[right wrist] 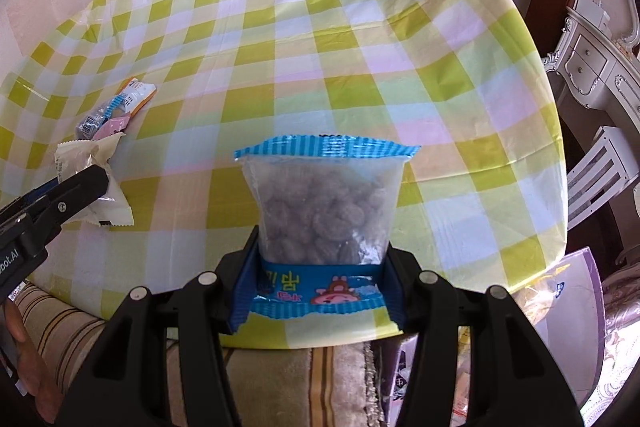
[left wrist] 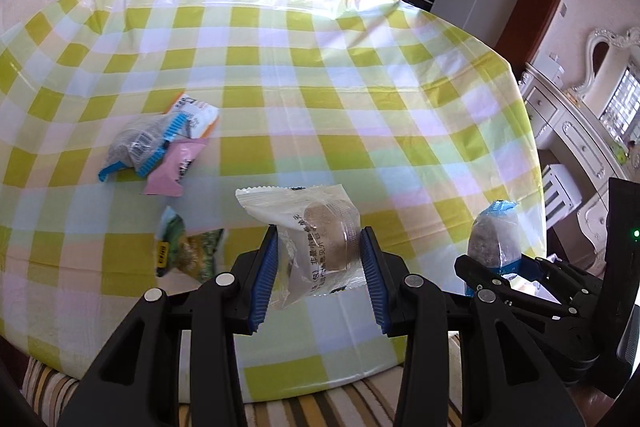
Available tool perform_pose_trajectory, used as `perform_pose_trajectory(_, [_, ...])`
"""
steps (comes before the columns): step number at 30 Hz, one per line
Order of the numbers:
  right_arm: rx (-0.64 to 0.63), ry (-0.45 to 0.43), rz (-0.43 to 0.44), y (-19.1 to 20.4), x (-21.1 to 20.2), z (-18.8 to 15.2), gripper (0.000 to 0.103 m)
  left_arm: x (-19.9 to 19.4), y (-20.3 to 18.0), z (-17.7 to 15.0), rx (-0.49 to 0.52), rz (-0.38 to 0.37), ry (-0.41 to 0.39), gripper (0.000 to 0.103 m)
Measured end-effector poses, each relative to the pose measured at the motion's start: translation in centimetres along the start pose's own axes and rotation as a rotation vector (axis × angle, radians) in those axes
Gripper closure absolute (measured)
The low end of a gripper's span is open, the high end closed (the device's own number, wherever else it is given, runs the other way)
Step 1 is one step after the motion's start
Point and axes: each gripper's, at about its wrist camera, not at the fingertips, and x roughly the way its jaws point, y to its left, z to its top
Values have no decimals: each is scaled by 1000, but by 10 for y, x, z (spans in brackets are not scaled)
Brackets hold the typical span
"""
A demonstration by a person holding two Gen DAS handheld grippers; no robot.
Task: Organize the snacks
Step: 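Lift both held snacks and carry them toward the white box, then open both tools over the white box to drop the snacks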
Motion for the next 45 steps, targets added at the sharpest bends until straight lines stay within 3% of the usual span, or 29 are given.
perform_pose_trajectory(21, [188,37,-167,-127,-23,-50,50,24,-135,-30,262,-218,152,63])
perform_pose_trajectory(34, [275,47,-239,-173,-30,-68,50,30,-181,-47,341,-323,219,63])
perform_pose_trajectory(37, [281,50,-247,-177,-30,-69,50,33,-188,-50,347,-387,253,60])
perform_pose_trajectory(39, [282,56,-261,-178,-29,-69,44,35,-191,-52,348,-382,264,41])
perform_pose_trajectory(40, [283,51,-271,-178,-30,-69,35,35,-189,-51,343,-383,260,40])
perform_pose_trajectory(41, [286,42,-280,-179,-32,-69,33,35,-188,-50,334,-385,257,40])
perform_pose_trajectory(45, [292,38,-282,-180,-32,-67,32,36,-181,-47,300,-372,253,40])
